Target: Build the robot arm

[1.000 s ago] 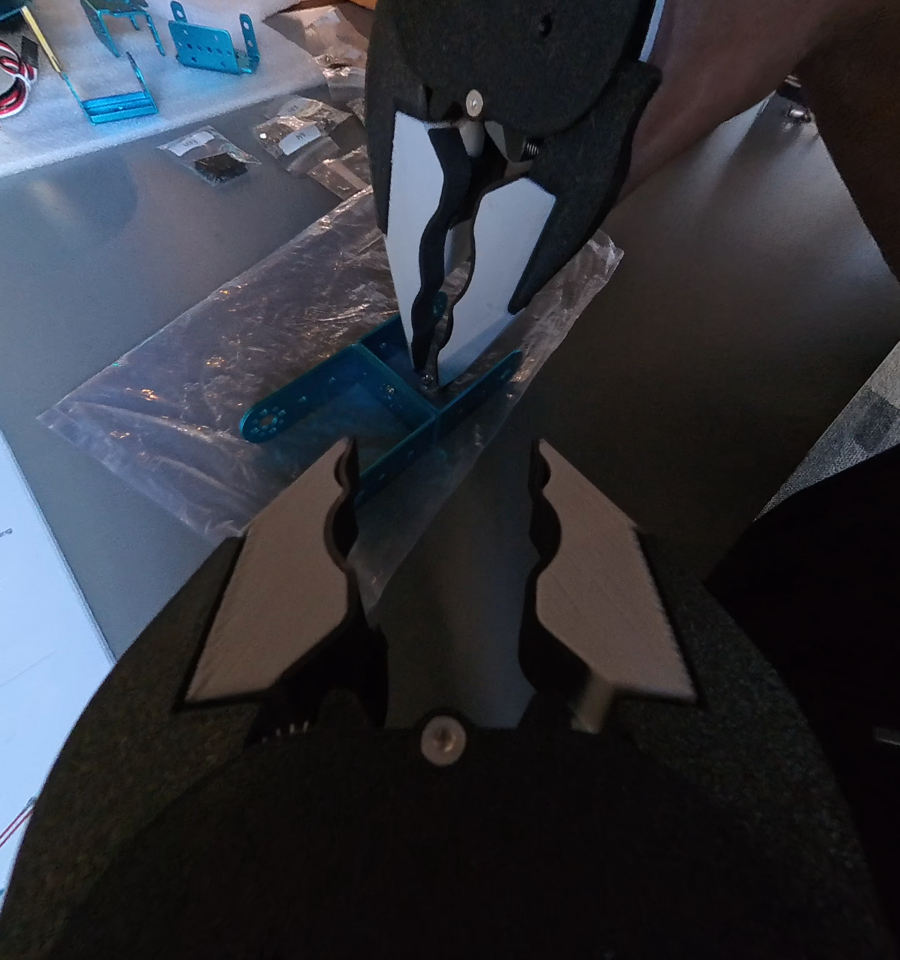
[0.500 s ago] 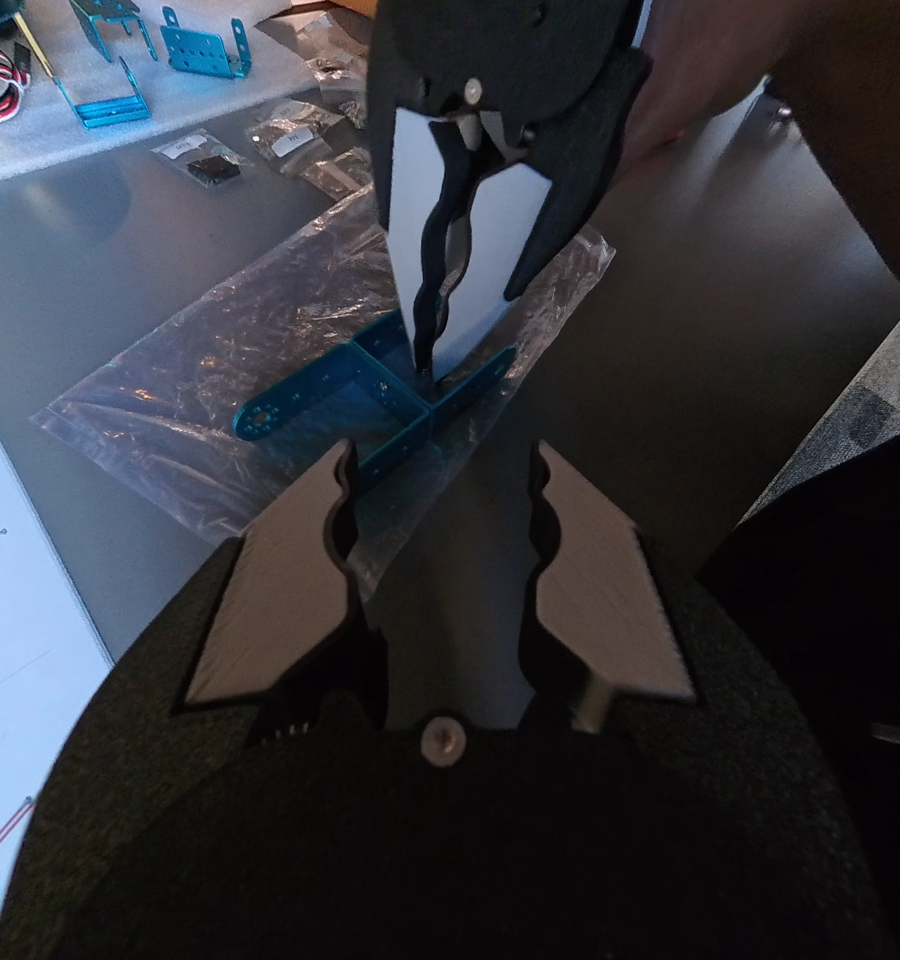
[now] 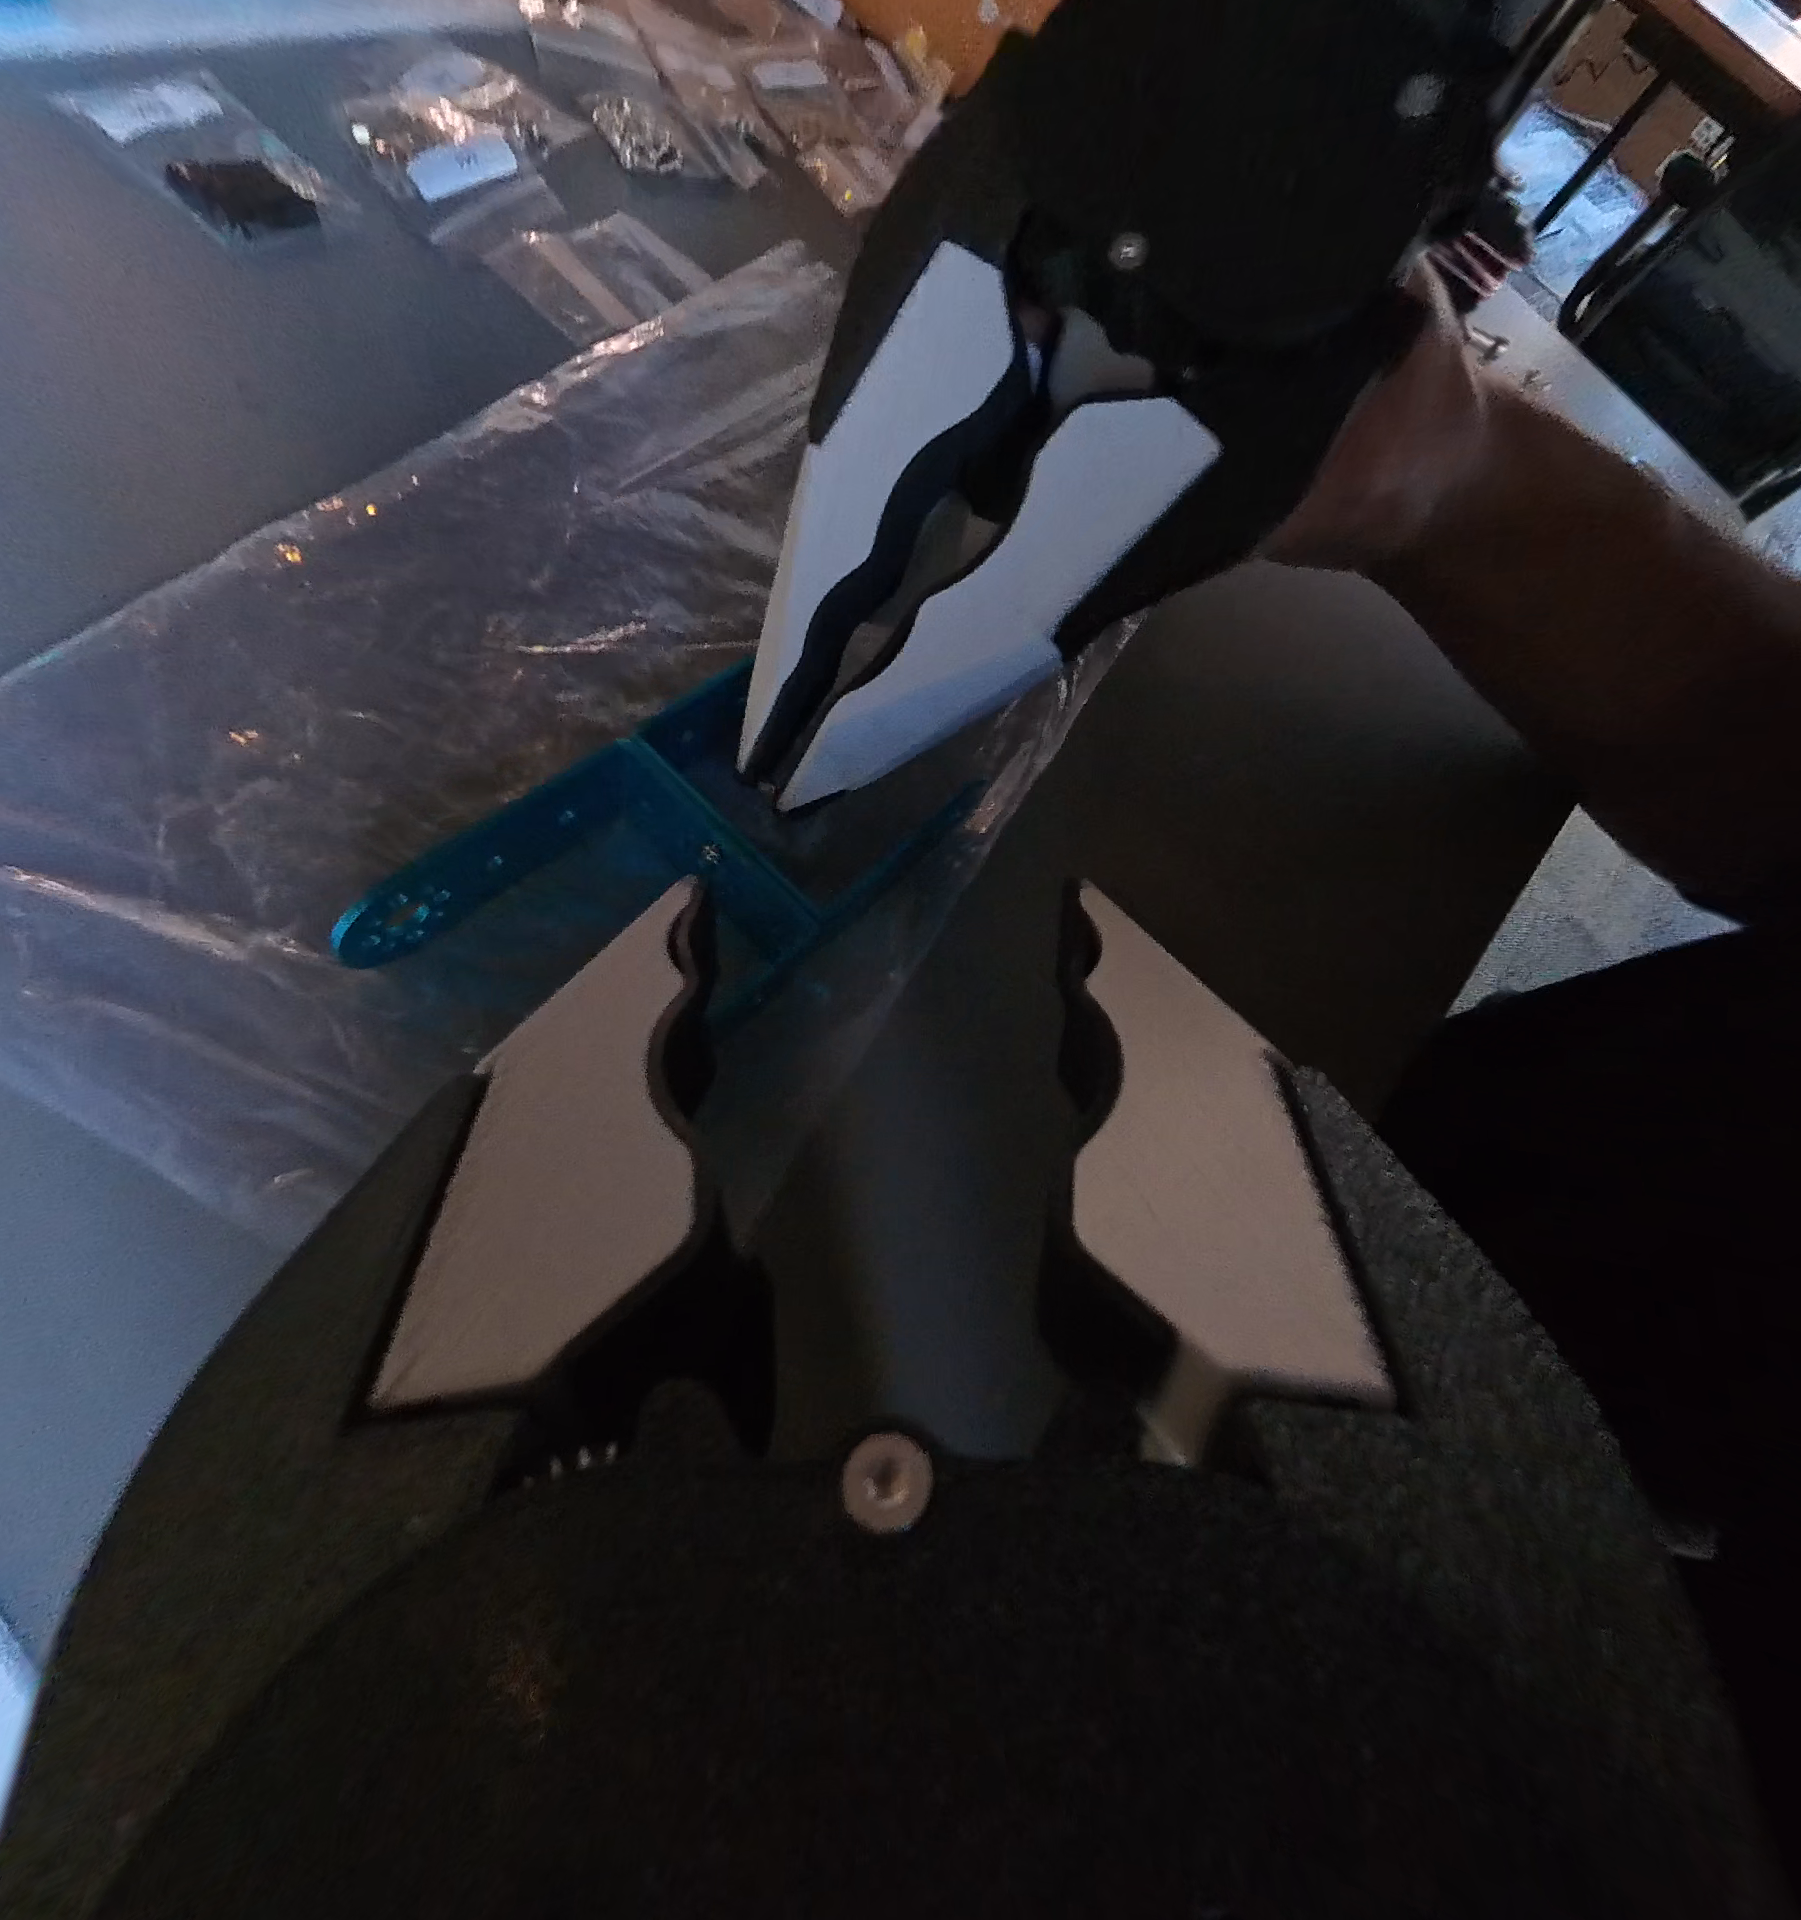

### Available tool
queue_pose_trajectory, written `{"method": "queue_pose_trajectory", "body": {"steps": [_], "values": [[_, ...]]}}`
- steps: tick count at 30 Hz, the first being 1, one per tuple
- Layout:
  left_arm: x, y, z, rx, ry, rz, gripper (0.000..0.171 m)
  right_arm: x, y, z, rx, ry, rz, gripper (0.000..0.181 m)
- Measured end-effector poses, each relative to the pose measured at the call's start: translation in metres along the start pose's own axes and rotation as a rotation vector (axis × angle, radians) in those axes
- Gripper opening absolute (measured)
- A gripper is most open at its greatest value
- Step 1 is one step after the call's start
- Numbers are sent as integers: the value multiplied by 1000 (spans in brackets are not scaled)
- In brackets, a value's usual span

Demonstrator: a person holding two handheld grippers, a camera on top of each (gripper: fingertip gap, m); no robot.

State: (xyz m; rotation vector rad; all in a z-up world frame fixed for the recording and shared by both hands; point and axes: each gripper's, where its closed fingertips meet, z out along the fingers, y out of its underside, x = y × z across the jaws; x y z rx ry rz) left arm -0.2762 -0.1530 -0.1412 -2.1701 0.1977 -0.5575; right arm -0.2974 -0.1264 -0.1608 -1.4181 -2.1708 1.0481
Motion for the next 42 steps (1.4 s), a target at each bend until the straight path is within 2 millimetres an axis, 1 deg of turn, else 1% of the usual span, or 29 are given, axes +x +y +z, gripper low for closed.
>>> {"method": "queue_pose_trajectory", "body": {"steps": [3, 6, 8, 10, 16, 32, 42], "values": [[-6, 0, 8, -34, -4, -48, 67, 0, -6, -1, 49, -4, 37, 5], [-5, -1, 11, -48, -1, -42, 68, 2, -5, 0, 40, 0, 34, 5], [-3, -1, 13, -56, 0, -36, 68, -2, -7, 1, 49, -16, 16, 4], [-3, -1, 15, -62, -9, -35, 68, -1, -3, 3, 24, -5, 1, 5], [-4, 2, 16, -76, -28, -25, 68, -5, -8, 4, 46, -31, -8, 5], [-5, 6, 20, -107, -68, 43, 67, -4, -4, 9, 21, -29, -1, 5], [-6, 8, 21, -123, -91, 70, 67, -6, -4, 10, 22, -80, 86, 5]]}}
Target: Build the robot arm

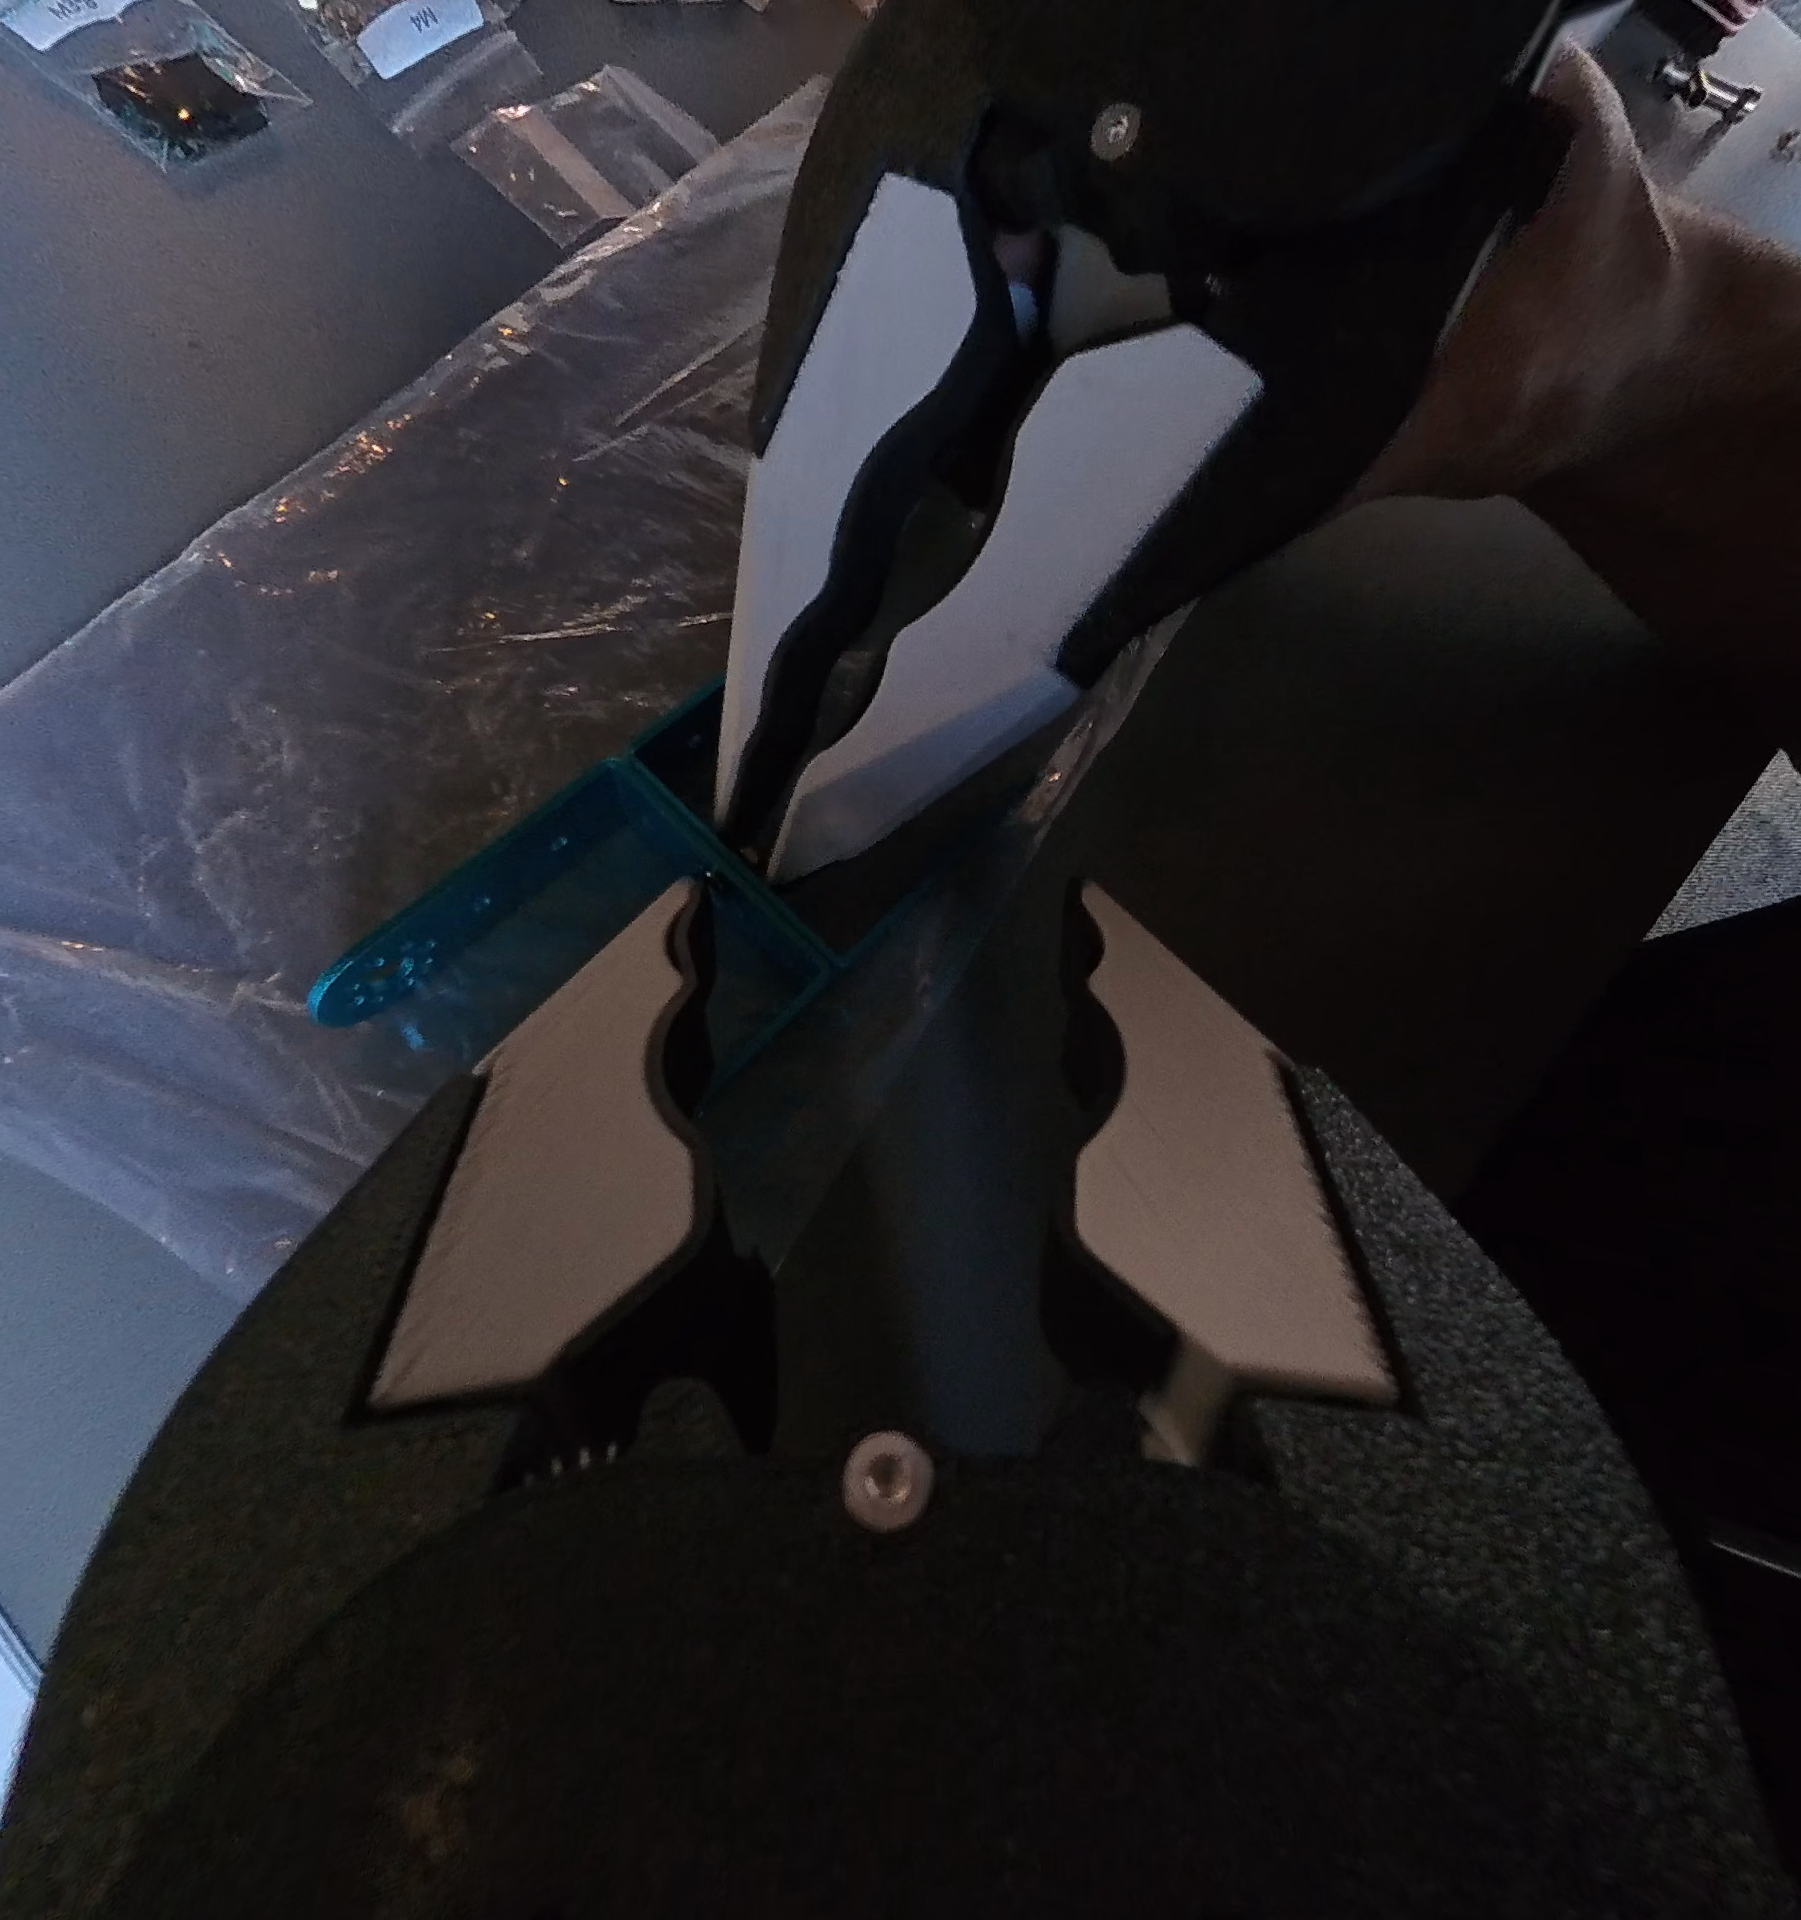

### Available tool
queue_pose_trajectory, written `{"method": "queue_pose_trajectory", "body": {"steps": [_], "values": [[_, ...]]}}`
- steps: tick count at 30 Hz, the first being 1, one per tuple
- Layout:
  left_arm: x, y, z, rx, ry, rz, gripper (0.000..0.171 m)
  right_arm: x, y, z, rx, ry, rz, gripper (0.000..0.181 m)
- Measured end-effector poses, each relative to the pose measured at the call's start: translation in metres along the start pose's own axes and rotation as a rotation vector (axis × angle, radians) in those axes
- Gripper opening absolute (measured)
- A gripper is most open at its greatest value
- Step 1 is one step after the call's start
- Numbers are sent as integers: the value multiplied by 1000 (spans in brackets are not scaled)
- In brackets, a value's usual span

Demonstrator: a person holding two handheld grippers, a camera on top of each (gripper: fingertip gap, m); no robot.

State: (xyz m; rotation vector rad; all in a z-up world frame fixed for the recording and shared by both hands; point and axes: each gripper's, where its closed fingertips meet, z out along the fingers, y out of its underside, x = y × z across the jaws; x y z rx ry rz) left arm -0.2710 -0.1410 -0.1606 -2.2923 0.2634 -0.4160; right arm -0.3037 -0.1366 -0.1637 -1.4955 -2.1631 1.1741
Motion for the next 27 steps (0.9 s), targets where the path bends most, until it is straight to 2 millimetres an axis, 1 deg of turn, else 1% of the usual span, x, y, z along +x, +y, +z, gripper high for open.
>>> {"method": "queue_pose_trajectory", "body": {"steps": [7, 10, 19, 23, 25, 27], "values": [[-1, 1, 0, -3, -11, 9, 67, 0, -1, 0, 10, -66, 112, 7], [-2, 1, 0, -2, -13, 10, 67, -1, -2, 0, 13, -76, 126, 9], [-2, 1, 0, -2, -18, 13, 66, -1, -2, 0, 2, -23, 58, 12], [-2, 1, 0, -3, -19, 16, 66, -2, -6, -4, 20, -7, 34, 17], [-2, 1, 1, -2, -19, 15, 66, -1, -7, -6, 21, 18, 1, 18], [-2, 1, 1, -1, -18, 15, 66, -4, -7, -9, 23, 31, -70, 17]]}}
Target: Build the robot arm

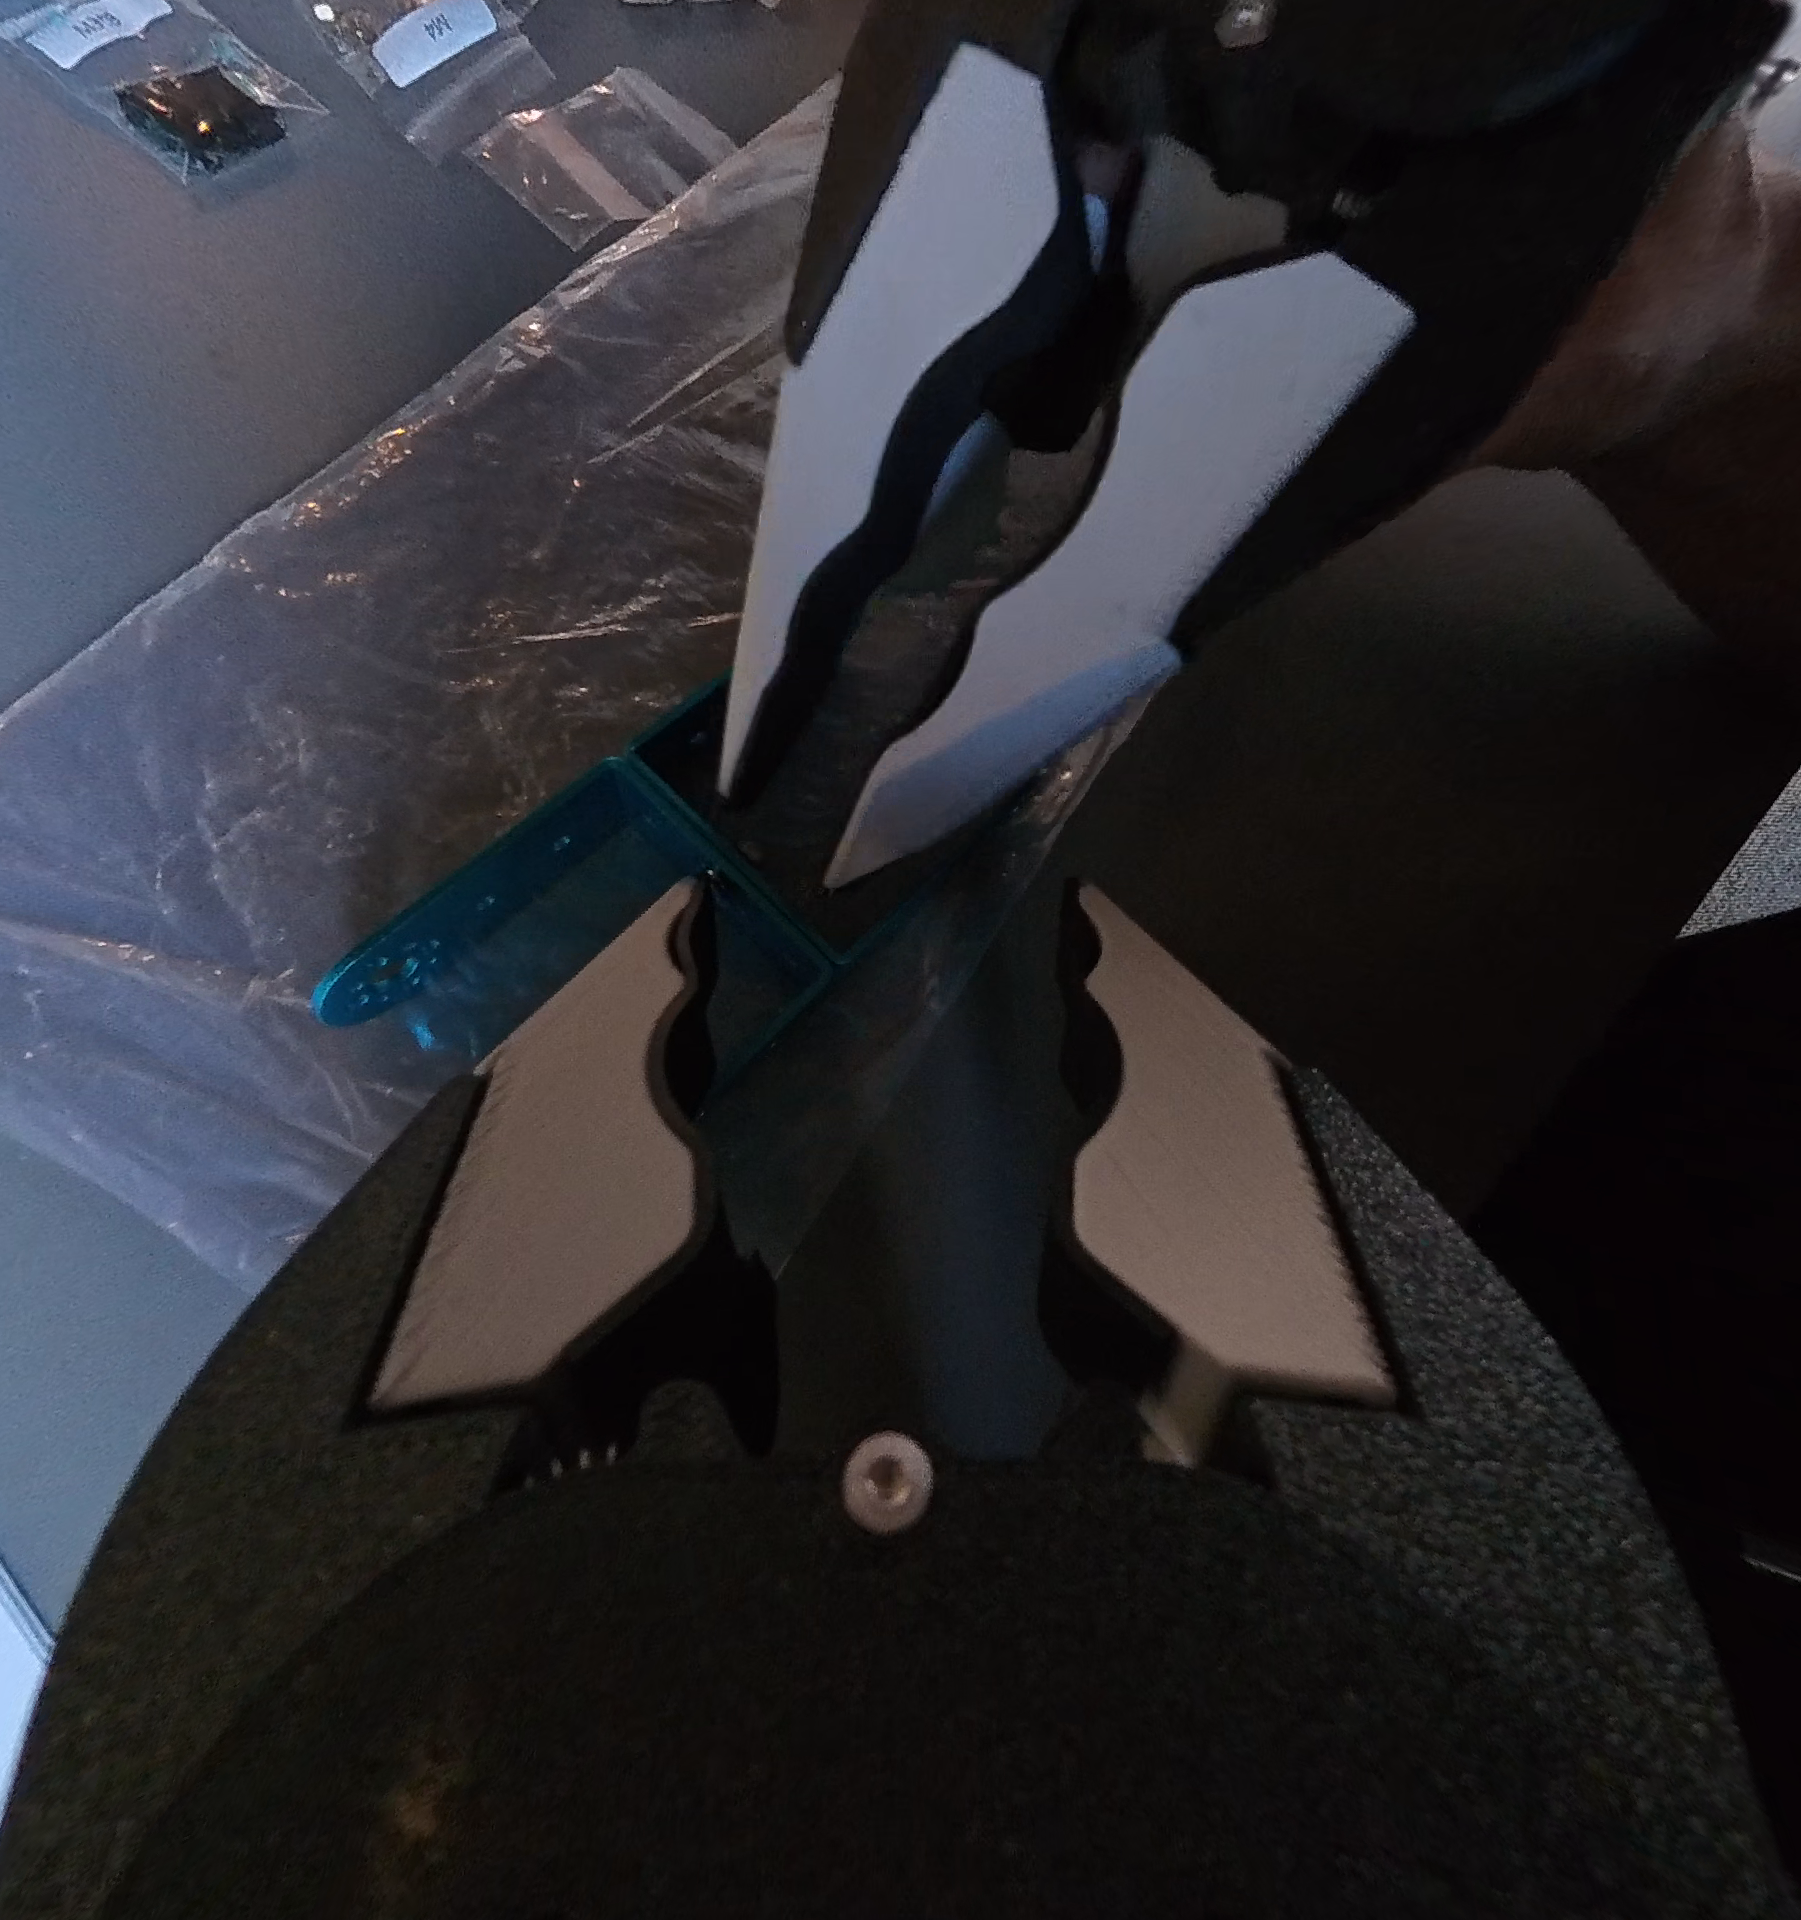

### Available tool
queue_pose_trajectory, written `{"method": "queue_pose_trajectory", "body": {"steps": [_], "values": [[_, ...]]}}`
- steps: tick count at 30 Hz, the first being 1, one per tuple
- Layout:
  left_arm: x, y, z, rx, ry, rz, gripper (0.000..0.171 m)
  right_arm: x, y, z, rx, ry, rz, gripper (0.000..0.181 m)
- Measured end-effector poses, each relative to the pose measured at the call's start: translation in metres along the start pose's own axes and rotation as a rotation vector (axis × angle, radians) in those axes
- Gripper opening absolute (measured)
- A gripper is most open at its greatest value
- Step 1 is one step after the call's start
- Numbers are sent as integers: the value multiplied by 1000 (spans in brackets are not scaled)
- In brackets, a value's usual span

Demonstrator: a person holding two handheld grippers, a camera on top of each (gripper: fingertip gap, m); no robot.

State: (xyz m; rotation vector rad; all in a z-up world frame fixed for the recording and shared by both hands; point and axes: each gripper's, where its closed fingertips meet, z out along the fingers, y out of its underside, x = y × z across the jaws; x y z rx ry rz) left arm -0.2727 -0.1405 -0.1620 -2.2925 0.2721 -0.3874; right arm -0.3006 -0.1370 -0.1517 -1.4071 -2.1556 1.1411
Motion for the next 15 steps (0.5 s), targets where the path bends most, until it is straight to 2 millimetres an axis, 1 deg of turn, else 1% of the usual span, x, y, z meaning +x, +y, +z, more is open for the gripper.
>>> {"method": "queue_pose_trajectory", "body": {"steps": [3, 5, 9, 15], "values": [[0, 0, 0, 1, 0, 2, 66, -3, 0, -1, -3, 42, -91, 17], [0, 0, 0, 1, -1, 2, 66, 1, 1, 0, -13, 77, -115, 17], [0, 0, 0, 0, -5, 5, 66, -3, 2, 3, -21, 46, -101, 17], [0, 0, 0, 3, -6, 6, 66, -1, 6, 7, -45, 47, -94, 18]]}}
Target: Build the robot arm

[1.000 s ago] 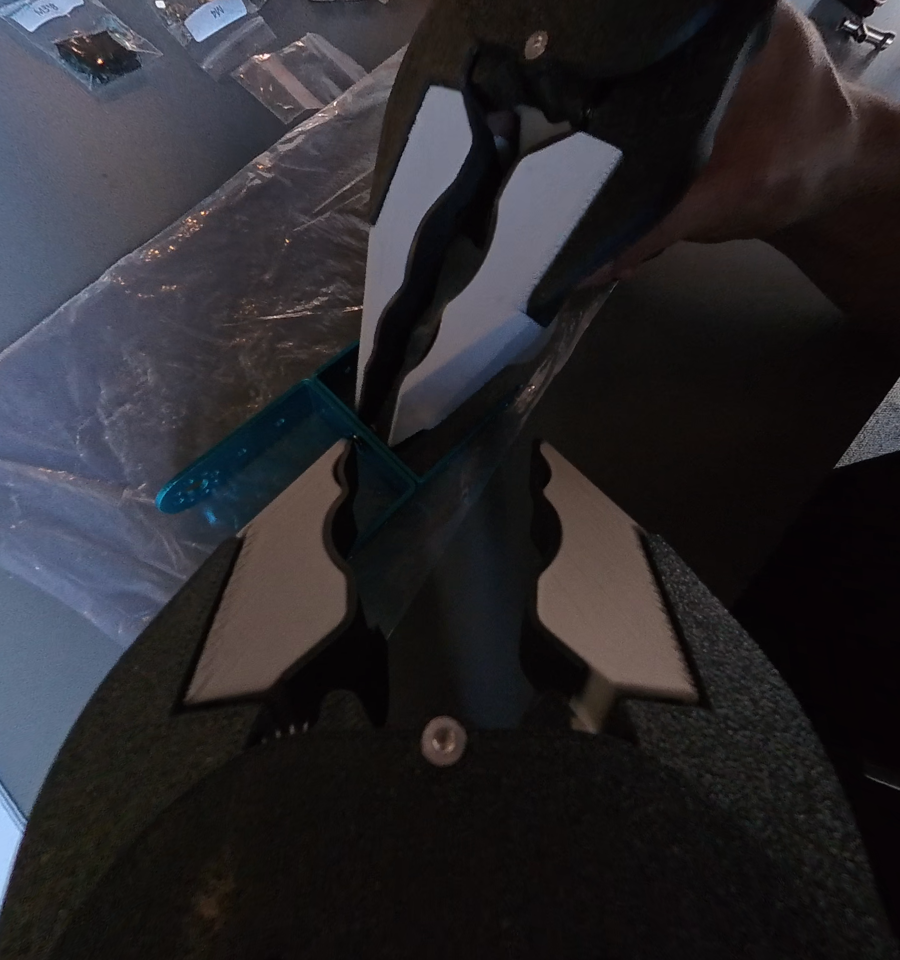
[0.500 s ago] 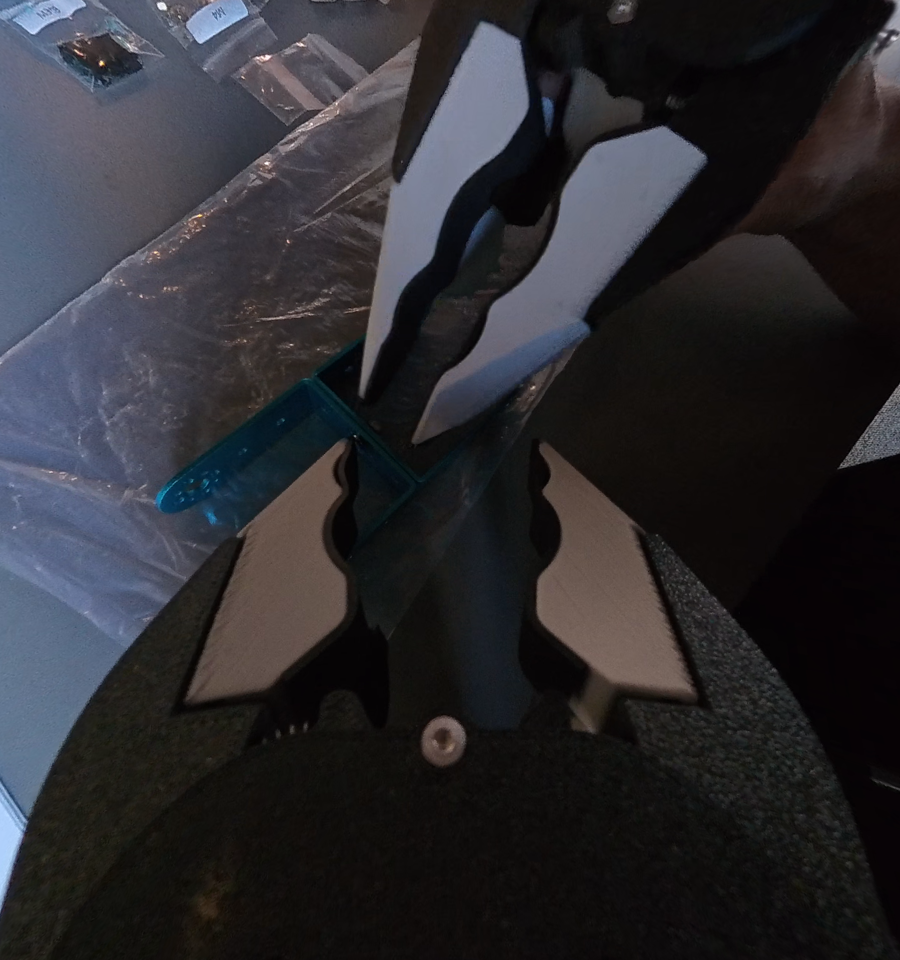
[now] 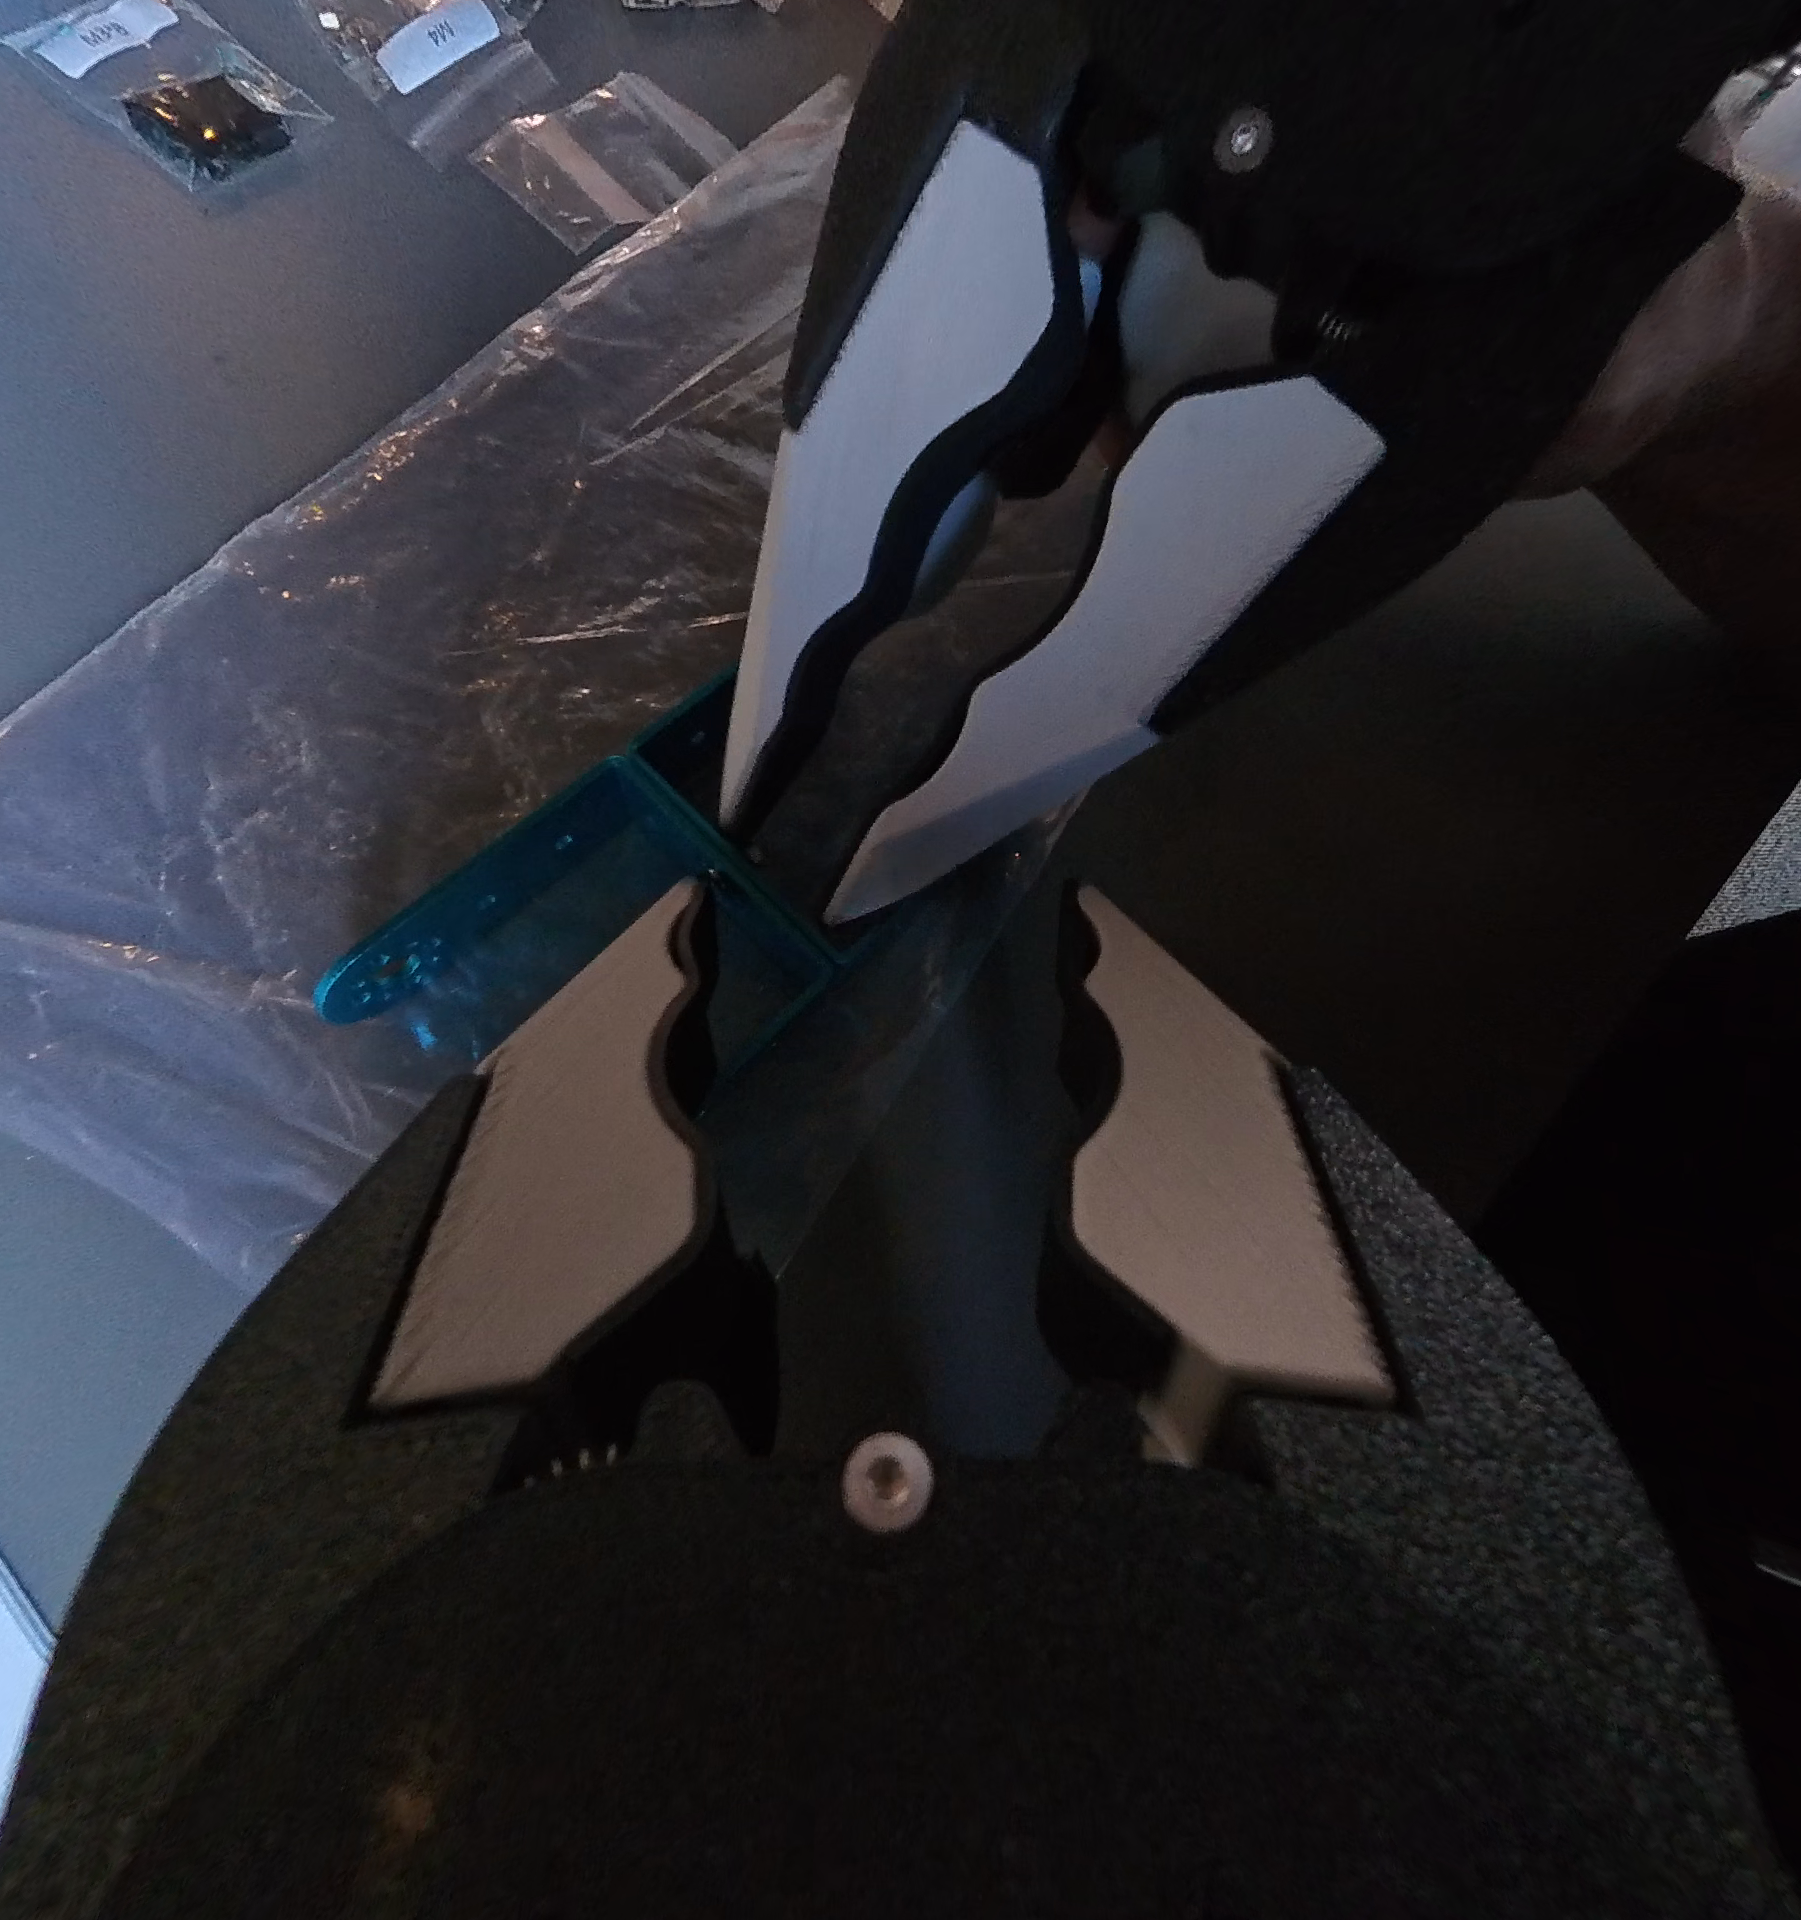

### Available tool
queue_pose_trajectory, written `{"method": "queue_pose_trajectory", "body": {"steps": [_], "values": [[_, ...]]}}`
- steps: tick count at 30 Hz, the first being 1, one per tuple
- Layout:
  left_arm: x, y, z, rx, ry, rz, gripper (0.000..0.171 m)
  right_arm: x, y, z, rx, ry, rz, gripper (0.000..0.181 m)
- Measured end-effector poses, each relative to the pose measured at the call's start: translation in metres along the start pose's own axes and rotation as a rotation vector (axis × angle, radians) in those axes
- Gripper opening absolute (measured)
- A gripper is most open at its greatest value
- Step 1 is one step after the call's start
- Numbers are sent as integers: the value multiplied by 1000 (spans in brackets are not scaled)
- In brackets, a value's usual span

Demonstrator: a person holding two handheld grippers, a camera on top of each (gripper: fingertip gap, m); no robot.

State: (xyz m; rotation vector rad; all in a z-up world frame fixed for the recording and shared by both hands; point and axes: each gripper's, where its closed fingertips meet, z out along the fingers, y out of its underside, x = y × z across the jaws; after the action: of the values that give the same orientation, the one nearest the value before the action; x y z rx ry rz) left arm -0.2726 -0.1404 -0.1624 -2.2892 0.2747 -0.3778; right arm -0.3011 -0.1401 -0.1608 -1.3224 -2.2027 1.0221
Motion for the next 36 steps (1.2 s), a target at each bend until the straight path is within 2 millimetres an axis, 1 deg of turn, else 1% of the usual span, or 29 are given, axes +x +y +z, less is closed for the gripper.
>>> {"method": "queue_pose_trajectory", "body": {"steps": [4, 7, 12, 16, 20, 23, 27, 29, 33, 36], "values": [[0, 0, 0, -1, -1, 3, 66, 3, -2, -3, 12, 25, -3, 18], [0, 0, 0, -1, 1, 3, 65, 0, -4, -4, 20, 9, -5, 16], [0, 0, 0, 0, -2, 3, 65, 1, 4, 2, -19, 7, 1, 17], [0, 0, 0, 0, -2, 4, 65, -1, -4, -4, 18, 7, -13, 16], [0, 1, 1, -7, -11, 16, 65, 0, -3, -2, 13, 5, -9, 16], [-1, 1, 2, -12, -22, 28, 64, 4, 5, 0, -21, 10, 8, 17], [-1, 1, 2, -15, -28, 35, 64, 1, -1, -5, 11, 3, -2, 16], [-1, 1, 2, -16, -25, 31, 64, 0, -2, -4, 15, -1, -7, 16], [0, 1, 2, -16, -29, 34, 64, 2, 5, 2, -29, 12, -8, 17], [0, 1, 2, -14, -27, 31, 64, 1, 0, -2, 0, 10, -12, 17]]}}
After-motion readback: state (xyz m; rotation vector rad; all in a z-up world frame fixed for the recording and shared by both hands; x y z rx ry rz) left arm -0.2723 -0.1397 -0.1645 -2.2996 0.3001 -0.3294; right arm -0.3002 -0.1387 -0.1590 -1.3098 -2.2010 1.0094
